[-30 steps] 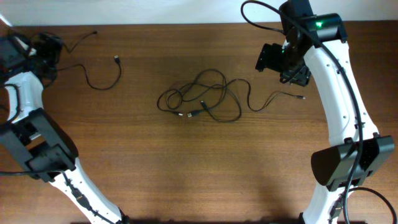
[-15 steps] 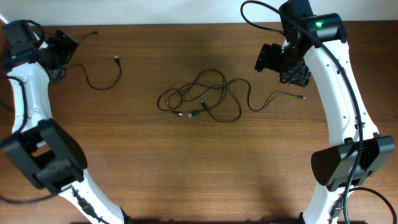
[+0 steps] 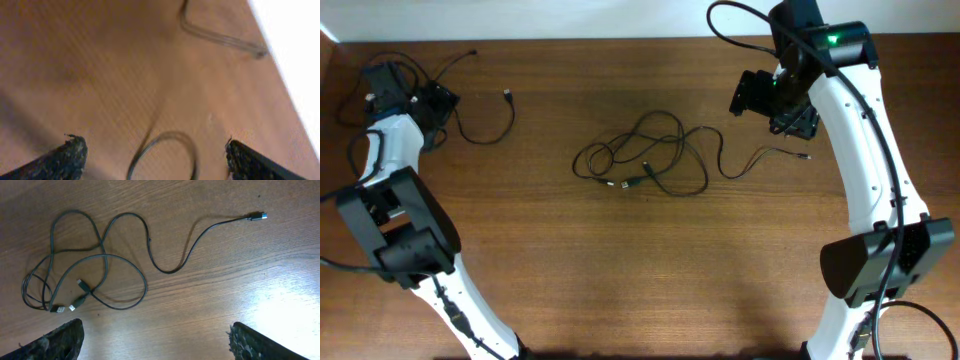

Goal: Untangle cables

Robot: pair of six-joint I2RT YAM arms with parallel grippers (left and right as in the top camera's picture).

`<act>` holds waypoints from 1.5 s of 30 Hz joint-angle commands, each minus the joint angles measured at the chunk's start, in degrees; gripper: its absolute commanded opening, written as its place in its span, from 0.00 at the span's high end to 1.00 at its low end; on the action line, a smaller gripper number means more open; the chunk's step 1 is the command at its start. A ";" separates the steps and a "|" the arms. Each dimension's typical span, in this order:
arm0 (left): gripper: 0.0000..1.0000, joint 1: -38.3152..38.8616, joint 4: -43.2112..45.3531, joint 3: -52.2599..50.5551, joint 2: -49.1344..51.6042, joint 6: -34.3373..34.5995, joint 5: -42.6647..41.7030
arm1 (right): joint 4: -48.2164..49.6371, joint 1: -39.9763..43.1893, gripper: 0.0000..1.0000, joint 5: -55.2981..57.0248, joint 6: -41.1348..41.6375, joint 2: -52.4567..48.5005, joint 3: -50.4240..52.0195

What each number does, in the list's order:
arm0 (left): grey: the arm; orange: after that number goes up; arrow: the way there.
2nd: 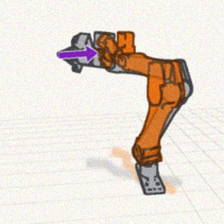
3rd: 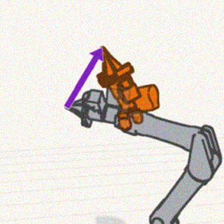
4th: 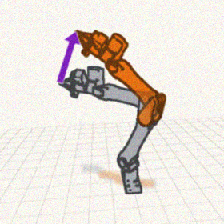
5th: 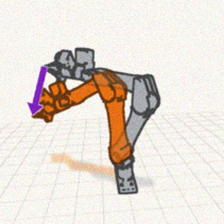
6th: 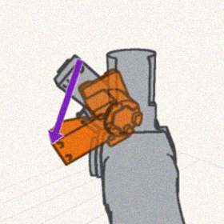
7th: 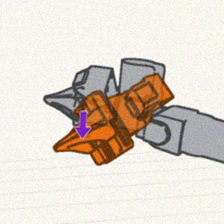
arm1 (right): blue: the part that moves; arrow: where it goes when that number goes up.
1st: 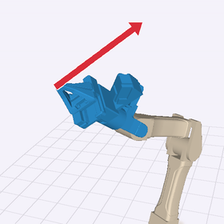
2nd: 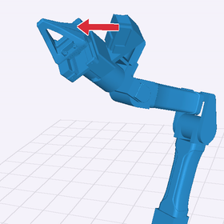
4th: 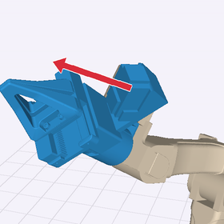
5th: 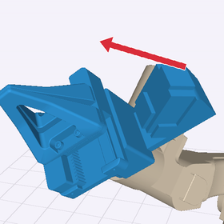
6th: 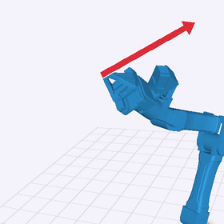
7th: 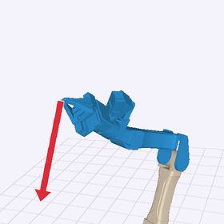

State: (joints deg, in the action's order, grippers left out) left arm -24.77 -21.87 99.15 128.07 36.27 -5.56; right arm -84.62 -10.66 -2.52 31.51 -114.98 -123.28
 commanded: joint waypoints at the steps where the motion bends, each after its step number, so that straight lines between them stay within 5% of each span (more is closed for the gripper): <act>1: 0.25 -0.20 5.60 0.13 1.38 0.39 0.24 | -0.04 -0.33 0.07 -0.09 0.22 -0.26 0.42; 2: 0.47 -0.17 7.34 0.15 1.38 0.39 -0.87 | -0.02 -0.31 0.06 -0.09 0.22 -0.26 0.42; 6: 0.95 -0.37 10.69 0.15 1.38 0.42 -6.80 | 0.07 -0.31 0.06 -0.09 0.24 -0.26 0.42; 7: 1.00 -0.48 11.10 0.17 1.38 0.59 -7.63 | 0.04 -0.33 0.06 -0.09 0.24 -0.26 0.42; 11: 1.00 -2.27 15.04 0.33 1.36 6.05 -12.63 | 0.00 -0.33 0.06 -0.09 0.22 -0.26 0.42; 17: 1.00 -8.59 34.01 0.33 1.36 25.94 -27.82 | 0.00 -0.31 0.06 -0.09 0.22 -0.26 0.42; 21: 1.00 -11.58 45.79 0.33 1.36 34.67 -30.51 | 0.00 -0.31 0.06 -0.09 0.22 -0.26 0.42; 25: 1.00 -13.27 44.59 0.31 1.68 33.46 -30.10 | -0.02 -0.33 0.06 -0.09 0.22 -0.26 0.42; 29: 1.00 -12.79 35.80 0.33 5.25 23.02 -29.44 | 0.00 -0.33 0.06 -0.11 0.24 -0.26 0.42; 30: 0.92 -12.59 34.21 0.31 6.38 21.79 -29.66 | -0.02 -0.33 0.06 -0.15 0.24 -0.26 0.42; 31: 0.65 -12.41 31.89 0.31 7.37 20.59 -29.44 | 0.00 -0.33 0.06 -0.33 0.24 -0.26 0.42; 34: 0.56 -12.28 27.02 0.31 8.96 14.19 -27.43 | -0.04 -0.33 0.06 -1.18 0.22 -0.26 0.42; 37: 0.29 -12.41 22.43 0.31 9.18 8.09 -25.05 | -0.02 -0.33 0.06 -1.60 0.24 -0.26 0.42; 39: 0.25 -12.41 20.24 0.33 9.18 4.04 -25.14 | 0.02 -0.33 0.06 -1.60 0.24 -0.26 0.42; 42: 0.04 -12.22 18.64 0.33 9.18 3.91 -27.96 | 0.00 -0.33 0.06 -1.62 0.22 -0.26 0.42; 45: 0.01 -11.30 18.51 0.33 9.18 3.93 -35.93 | 0.02 -0.33 0.06 -1.62 0.24 -0.26 0.42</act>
State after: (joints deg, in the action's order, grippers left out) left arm -36.91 -3.40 99.24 137.38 43.20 -33.26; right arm -84.62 -10.66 -3.81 31.51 -115.02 -123.24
